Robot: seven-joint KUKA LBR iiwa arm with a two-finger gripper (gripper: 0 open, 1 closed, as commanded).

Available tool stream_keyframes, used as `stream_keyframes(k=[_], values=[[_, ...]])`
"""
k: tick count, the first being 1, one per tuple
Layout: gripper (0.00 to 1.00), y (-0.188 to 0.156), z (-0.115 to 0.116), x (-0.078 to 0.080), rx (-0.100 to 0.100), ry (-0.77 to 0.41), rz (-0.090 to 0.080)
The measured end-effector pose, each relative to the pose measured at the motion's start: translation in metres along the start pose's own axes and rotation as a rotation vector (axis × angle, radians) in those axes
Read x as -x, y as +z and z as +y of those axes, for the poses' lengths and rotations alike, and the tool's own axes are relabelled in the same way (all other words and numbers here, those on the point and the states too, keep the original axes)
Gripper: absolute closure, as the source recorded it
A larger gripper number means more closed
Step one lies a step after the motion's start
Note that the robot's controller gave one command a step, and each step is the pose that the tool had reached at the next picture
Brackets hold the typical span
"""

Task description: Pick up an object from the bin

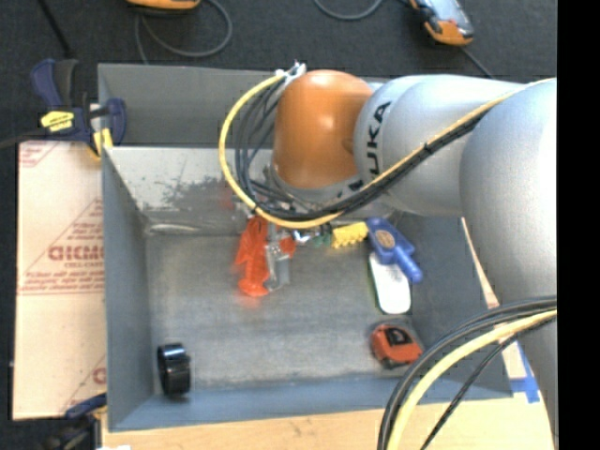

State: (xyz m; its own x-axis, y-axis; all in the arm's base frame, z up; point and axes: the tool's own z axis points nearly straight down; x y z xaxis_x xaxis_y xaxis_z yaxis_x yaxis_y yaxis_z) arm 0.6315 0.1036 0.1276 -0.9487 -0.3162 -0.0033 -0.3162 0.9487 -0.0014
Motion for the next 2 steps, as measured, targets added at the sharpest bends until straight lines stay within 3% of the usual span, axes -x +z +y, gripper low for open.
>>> stream_keyframes(k=[1, 2], values=[[0.0, 0.03, -0.016, -0.014, 0.002, 0.119, -0.002], [1.0, 0.055, -0.044, -0.002, 0.001, -0.06, -0.003]])
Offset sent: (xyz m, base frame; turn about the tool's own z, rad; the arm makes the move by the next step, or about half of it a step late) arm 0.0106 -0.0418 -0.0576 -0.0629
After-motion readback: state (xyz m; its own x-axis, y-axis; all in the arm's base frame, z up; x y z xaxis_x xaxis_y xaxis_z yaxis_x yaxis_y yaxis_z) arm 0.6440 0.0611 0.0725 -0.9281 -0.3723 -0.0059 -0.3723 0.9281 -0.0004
